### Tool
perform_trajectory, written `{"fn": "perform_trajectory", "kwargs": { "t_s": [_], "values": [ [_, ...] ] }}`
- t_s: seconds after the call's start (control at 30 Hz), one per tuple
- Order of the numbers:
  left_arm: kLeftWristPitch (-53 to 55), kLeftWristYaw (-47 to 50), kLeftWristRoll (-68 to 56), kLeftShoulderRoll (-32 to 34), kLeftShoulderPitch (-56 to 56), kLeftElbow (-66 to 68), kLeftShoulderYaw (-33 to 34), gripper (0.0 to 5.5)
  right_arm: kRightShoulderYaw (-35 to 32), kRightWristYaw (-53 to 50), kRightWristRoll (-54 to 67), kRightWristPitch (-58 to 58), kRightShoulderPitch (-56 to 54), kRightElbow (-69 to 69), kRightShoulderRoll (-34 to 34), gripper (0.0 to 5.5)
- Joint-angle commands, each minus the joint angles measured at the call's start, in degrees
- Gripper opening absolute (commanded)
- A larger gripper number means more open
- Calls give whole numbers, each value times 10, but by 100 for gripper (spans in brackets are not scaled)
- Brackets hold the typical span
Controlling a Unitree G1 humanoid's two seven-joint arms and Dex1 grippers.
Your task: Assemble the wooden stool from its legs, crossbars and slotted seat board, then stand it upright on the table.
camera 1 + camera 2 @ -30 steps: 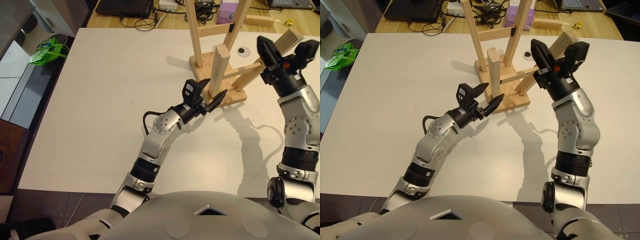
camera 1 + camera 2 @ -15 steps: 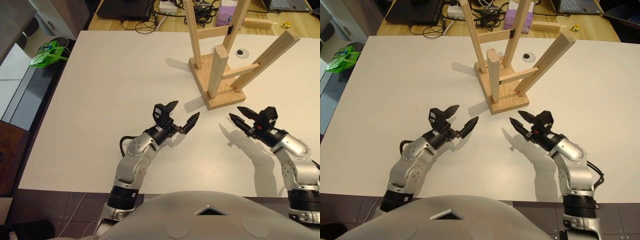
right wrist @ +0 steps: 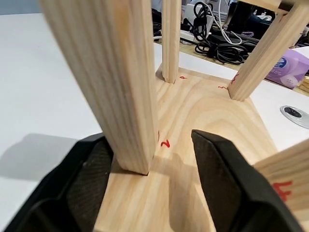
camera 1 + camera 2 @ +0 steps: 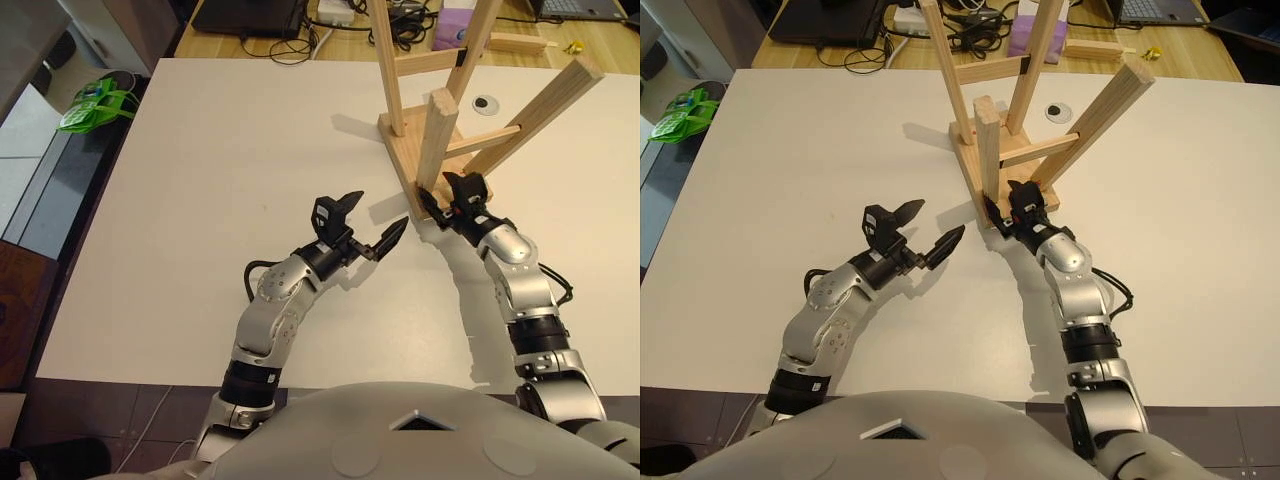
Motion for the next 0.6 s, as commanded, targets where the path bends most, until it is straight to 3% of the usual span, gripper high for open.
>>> {"fn": "perform_trajectory", "kwargs": {
  "t_s": [0.03,0.13,0.33,0.37,0.6],
  "values": [
    [-6,7,10,-6,-9,12,1,540,17,-15,-20,-13,-41,47,24,272],
    [-15,14,16,-10,-14,23,4,540,26,-10,-27,6,-44,78,25,213],
    [-23,21,23,-15,-24,37,13,540,20,-9,-32,22,-31,85,3,213],
    [-24,21,24,-15,-25,39,14,540,21,-6,-32,17,-28,85,0,191],
    [-36,31,35,-8,-35,57,36,540,16,68,-9,-111,-1,148,-35,108]
  ]
}}
